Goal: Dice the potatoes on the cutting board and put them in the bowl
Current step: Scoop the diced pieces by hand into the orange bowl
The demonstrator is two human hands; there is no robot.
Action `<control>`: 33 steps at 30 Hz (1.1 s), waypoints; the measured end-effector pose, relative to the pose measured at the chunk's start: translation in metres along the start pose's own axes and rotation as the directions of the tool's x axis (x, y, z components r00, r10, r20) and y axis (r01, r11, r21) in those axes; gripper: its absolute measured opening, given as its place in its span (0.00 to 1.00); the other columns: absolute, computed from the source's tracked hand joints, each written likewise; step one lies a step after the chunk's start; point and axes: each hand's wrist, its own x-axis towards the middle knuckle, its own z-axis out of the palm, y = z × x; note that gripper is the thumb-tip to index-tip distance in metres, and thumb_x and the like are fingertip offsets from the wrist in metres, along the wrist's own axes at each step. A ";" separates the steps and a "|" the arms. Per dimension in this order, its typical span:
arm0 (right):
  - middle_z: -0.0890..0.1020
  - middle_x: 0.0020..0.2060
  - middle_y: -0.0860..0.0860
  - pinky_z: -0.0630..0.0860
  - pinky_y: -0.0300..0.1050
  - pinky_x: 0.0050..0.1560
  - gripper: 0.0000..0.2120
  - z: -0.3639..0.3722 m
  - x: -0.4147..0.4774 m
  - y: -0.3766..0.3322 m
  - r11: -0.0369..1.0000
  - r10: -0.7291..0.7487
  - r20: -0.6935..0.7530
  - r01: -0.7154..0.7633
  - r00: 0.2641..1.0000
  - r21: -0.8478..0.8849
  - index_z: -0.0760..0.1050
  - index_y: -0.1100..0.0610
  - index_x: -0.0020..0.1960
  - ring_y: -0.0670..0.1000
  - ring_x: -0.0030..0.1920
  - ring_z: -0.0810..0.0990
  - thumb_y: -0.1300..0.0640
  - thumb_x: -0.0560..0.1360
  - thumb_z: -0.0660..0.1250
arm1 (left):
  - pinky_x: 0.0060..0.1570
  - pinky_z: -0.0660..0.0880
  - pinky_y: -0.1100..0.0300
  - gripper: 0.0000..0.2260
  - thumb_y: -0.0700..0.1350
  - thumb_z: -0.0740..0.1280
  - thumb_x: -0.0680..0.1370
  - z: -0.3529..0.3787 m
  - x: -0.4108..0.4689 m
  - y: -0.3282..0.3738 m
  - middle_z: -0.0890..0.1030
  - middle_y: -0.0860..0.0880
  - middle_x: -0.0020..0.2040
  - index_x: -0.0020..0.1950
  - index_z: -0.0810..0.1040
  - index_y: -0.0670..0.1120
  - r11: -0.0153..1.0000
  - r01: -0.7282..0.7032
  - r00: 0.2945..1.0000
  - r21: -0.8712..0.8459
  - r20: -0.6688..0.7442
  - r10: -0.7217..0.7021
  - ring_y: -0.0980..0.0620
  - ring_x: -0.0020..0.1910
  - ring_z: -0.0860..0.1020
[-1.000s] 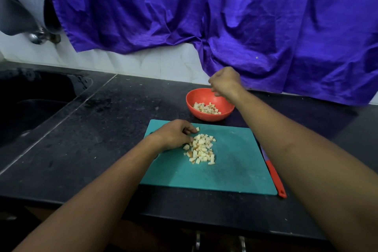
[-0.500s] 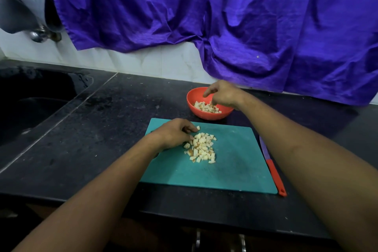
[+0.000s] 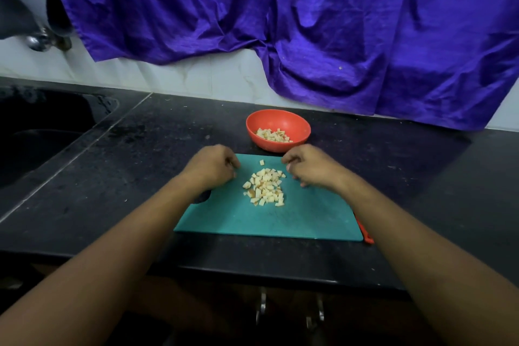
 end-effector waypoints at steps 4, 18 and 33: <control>0.85 0.52 0.51 0.76 0.39 0.41 0.12 0.012 0.000 -0.012 0.998 -0.046 0.047 0.048 0.998 -0.033 0.84 0.55 0.55 0.50 0.51 0.83 0.65 0.80 0.64 | 0.47 0.80 0.61 0.09 0.36 0.72 0.77 0.013 -0.010 0.016 0.86 0.50 0.45 0.53 0.85 0.47 0.967 -0.008 0.996 -0.255 0.086 0.031 0.56 0.45 0.83; 0.77 0.54 0.53 0.75 0.60 0.59 0.17 0.035 0.016 -0.018 0.836 -0.241 0.161 0.288 0.957 -0.466 0.79 0.58 0.53 0.57 0.56 0.77 0.50 0.85 0.56 | 0.57 0.79 0.54 0.12 0.38 0.69 0.79 0.012 -0.019 0.007 0.84 0.51 0.51 0.62 0.83 0.47 0.964 -0.005 0.997 -0.267 0.079 0.027 0.55 0.48 0.80; 0.68 0.63 0.52 0.83 0.53 0.55 0.37 0.015 -0.009 -0.025 0.935 0.034 0.267 0.063 0.963 -0.348 0.70 0.52 0.72 0.54 0.58 0.79 0.47 0.68 0.82 | 0.44 0.84 0.58 0.33 0.41 0.81 0.70 -0.003 -0.016 0.055 0.77 0.48 0.59 0.72 0.72 0.47 0.994 0.081 0.898 -0.075 0.438 -0.040 0.48 0.52 0.82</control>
